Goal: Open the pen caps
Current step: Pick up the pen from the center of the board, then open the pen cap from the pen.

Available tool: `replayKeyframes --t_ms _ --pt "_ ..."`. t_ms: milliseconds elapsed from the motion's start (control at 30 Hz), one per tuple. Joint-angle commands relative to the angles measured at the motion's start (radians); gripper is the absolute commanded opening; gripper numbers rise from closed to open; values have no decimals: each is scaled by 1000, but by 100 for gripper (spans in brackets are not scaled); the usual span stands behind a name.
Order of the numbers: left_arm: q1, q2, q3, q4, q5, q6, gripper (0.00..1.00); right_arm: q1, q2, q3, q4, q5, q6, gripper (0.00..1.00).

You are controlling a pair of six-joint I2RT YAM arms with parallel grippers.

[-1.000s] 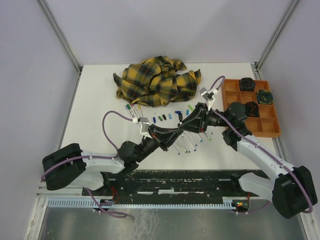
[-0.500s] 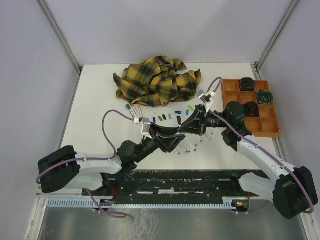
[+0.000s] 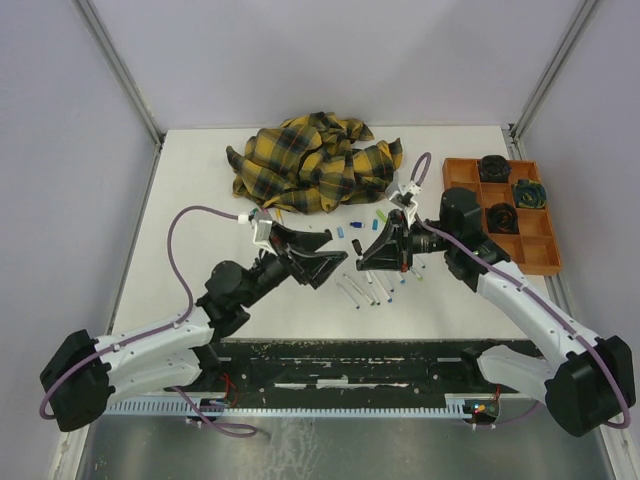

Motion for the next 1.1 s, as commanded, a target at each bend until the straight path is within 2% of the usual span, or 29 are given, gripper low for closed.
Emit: replayKeyframes --t_ms 0,133,567,667,1000,1067 --pt "71 7 98 -126 136 -143 90 4 9 57 -145 -37 -136 0" --pt "80 52 140 -129 176 -176 85 3 20 80 -218 -29 -188 0" --pt "81 174 206 -105 233 -234 64 3 37 87 -243 -15 -200 0" --pt "81 198 217 -103 251 -242 52 3 40 88 -248 -11 -202 0" --pt "81 230 230 -101 281 -246 29 4 45 90 -262 11 -212 0" --pt "81 228 233 -104 279 -237 13 4 48 90 -264 14 -213 0"
